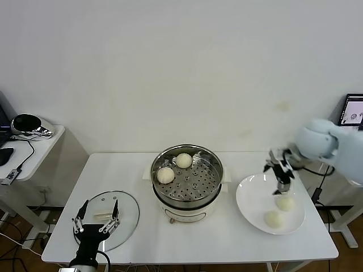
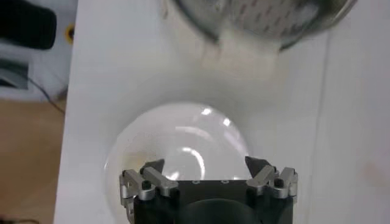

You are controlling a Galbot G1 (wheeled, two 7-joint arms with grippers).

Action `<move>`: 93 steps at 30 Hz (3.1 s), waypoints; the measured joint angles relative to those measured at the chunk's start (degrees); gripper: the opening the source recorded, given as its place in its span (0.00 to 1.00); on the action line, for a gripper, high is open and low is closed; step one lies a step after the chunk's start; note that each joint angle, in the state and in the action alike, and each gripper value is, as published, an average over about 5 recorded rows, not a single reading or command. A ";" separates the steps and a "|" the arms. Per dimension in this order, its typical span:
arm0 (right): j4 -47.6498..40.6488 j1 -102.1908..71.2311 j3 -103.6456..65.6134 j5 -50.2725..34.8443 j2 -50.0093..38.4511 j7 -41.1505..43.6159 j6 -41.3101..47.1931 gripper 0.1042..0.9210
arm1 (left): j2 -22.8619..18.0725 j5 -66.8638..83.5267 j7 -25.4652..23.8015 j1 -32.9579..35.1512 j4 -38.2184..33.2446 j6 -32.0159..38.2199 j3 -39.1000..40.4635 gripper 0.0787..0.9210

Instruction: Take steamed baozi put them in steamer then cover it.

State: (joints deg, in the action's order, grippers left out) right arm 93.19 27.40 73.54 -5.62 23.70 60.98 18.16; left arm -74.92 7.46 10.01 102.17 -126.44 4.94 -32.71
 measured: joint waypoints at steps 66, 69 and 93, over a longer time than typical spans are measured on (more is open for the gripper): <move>-8.64 -3.80 -16.96 -0.81 7.28 0.99 -6.92 0.63 | -0.54 -1.13 0.18 0.74 -0.69 0.29 0.34 0.88; -8.04 1.08 -14.22 -2.94 10.72 0.73 -7.35 0.63 | -0.60 -1.15 0.23 0.56 -0.61 0.32 0.31 0.88; -11.40 6.04 1.35 0.61 36.63 -3.45 -31.50 0.65 | -2.31 -1.14 0.82 0.90 -3.22 0.66 -0.84 0.88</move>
State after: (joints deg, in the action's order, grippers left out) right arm 81.79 33.43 74.89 -5.02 60.32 57.53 -13.35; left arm -77.22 6.32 10.84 103.07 -129.66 5.59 -33.55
